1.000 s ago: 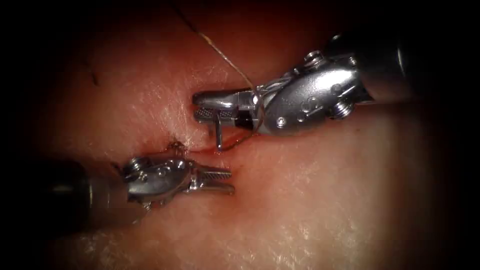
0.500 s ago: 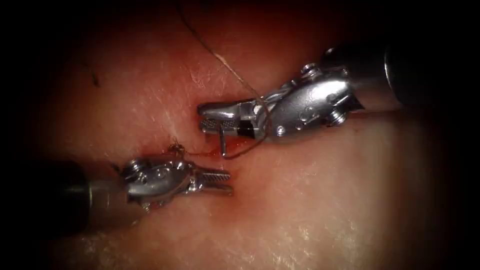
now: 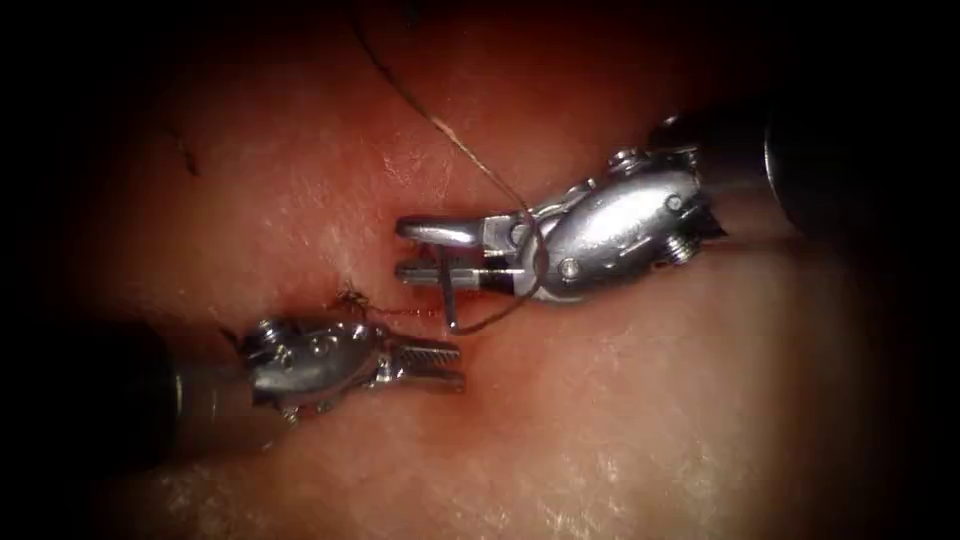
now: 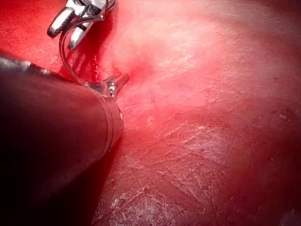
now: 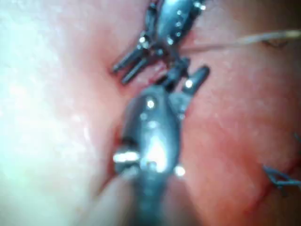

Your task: Wound Closure

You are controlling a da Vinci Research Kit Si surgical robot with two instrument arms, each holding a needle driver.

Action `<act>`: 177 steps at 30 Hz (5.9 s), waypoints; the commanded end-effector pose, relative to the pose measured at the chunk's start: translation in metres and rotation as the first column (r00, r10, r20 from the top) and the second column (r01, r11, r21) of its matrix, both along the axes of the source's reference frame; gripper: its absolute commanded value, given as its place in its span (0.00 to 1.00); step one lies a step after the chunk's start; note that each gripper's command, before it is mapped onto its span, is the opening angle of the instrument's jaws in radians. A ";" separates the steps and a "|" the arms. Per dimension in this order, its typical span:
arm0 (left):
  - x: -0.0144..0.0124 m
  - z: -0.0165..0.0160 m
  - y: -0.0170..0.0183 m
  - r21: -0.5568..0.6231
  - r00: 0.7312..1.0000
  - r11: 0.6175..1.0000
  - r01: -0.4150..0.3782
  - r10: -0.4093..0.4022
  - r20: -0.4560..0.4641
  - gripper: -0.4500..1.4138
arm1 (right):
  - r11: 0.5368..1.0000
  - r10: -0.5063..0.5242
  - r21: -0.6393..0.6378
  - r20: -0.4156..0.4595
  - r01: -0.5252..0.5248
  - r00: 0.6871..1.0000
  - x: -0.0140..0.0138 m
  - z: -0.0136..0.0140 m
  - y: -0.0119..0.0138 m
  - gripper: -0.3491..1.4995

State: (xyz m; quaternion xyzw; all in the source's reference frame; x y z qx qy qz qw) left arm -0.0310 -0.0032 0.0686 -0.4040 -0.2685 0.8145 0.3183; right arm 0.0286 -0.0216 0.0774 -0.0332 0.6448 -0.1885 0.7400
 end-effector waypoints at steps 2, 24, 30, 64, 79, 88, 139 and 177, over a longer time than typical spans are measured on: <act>-0.0006 0.0006 -0.0004 0.001 1.000 1.000 -0.001 0.001 0.000 0.30 | 1.000 -0.002 0.017 0.008 0.002 1.000 0.0006 0.0008 -0.0005 0.00; -0.0005 0.0005 -0.0003 0.003 1.000 1.000 -0.003 0.003 -0.001 0.28 | 0.998 -0.021 0.061 0.023 0.020 1.000 0.0008 0.0017 -0.0011 0.00; -0.0005 0.0004 -0.0003 0.003 1.000 1.000 -0.005 0.005 -0.004 0.27 | 0.998 0.007 0.061 0.039 -0.009 0.999 0.0004 0.0011 -0.0001 0.00; -0.0005 0.0004 -0.0004 0.004 1.000 1.000 -0.006 0.006 -0.006 0.26 | 0.989 -0.024 0.146 0.046 0.017 0.999 0.0009 0.0025 -0.0013 0.00; -0.0004 0.0003 -0.0003 0.005 1.000 1.000 -0.007 0.007 -0.005 0.25 | 0.986 -0.068 0.154 0.057 0.058 0.996 0.0011 0.0031 -0.0020 0.00; -0.0005 0.0001 -0.0003 0.006 1.000 1.000 -0.006 0.006 -0.006 0.24 | 0.984 -0.077 0.167 0.062 0.066 0.995 0.0012 0.0035 -0.0024 0.00; -0.0005 -0.0001 -0.0004 0.009 1.000 1.000 -0.009 0.009 -0.010 0.22 | 0.912 -0.112 0.408 0.142 0.046 0.984 0.0016 0.0050 -0.0034 0.00; -0.0004 -0.0004 -0.0003 0.011 1.000 1.000 -0.010 0.010 -0.008 0.20 | 0.859 -0.169 0.511 0.203 0.043 0.964 0.0014 0.0066 -0.0048 0.00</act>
